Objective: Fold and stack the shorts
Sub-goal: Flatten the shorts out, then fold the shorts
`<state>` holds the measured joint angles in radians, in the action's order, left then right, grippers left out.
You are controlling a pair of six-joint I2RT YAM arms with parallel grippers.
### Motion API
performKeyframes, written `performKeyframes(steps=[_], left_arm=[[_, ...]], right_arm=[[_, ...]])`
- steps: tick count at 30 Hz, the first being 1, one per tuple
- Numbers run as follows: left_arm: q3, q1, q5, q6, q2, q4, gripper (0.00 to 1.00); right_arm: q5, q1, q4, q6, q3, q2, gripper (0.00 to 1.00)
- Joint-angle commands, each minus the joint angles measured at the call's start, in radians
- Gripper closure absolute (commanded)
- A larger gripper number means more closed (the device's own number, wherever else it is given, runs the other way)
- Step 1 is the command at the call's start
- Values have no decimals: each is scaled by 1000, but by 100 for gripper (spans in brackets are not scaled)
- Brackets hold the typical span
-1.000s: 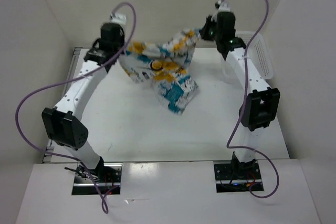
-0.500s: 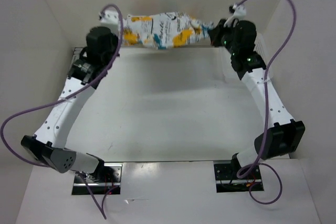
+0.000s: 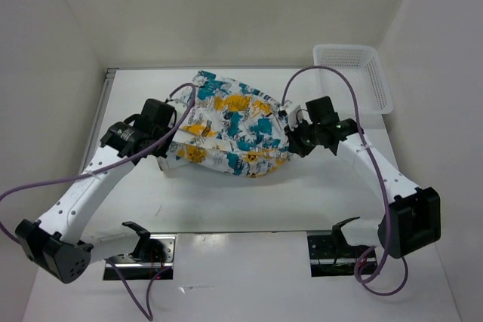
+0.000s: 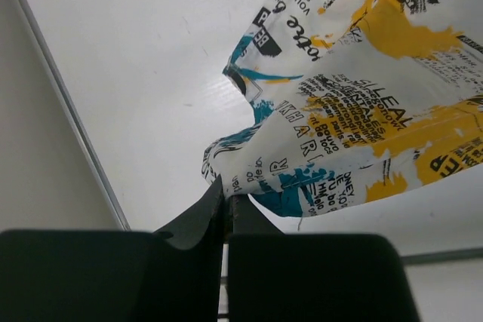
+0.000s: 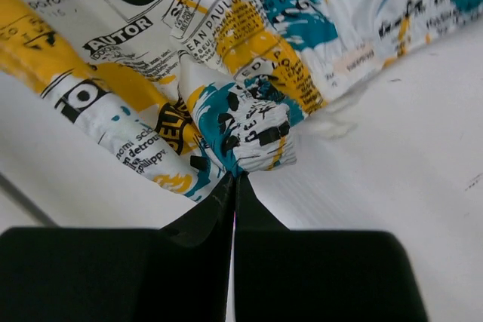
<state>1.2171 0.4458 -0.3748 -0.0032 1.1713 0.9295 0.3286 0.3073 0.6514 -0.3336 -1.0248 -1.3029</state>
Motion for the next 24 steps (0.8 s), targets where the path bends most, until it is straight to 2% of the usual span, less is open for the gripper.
performKeyframes(steps=[1,4,7,11,16,19,24], left_arm=[[-2,-6,77,3,-35,132,100],[16,5,99,3,-3,187,100],[48,5,85,3,20,157,100],[120,-16,-64,3,94,-78,100],[319,-71,-121,3,289,-343,100],[372,-82,-145,3,378,-450,100],[531,-140,-125,3,566,-492,100]], right_arm=[[-16,65,177,-238,12,34,100],[-4,65,250,-297,12,2,100],[38,65,376,-350,-76,-50,100],[73,12,447,-389,-243,-151,100],[93,-80,386,-326,-406,-320,100],[102,-134,329,-272,-463,-393,100],[73,-166,237,-200,-560,-490,100]])
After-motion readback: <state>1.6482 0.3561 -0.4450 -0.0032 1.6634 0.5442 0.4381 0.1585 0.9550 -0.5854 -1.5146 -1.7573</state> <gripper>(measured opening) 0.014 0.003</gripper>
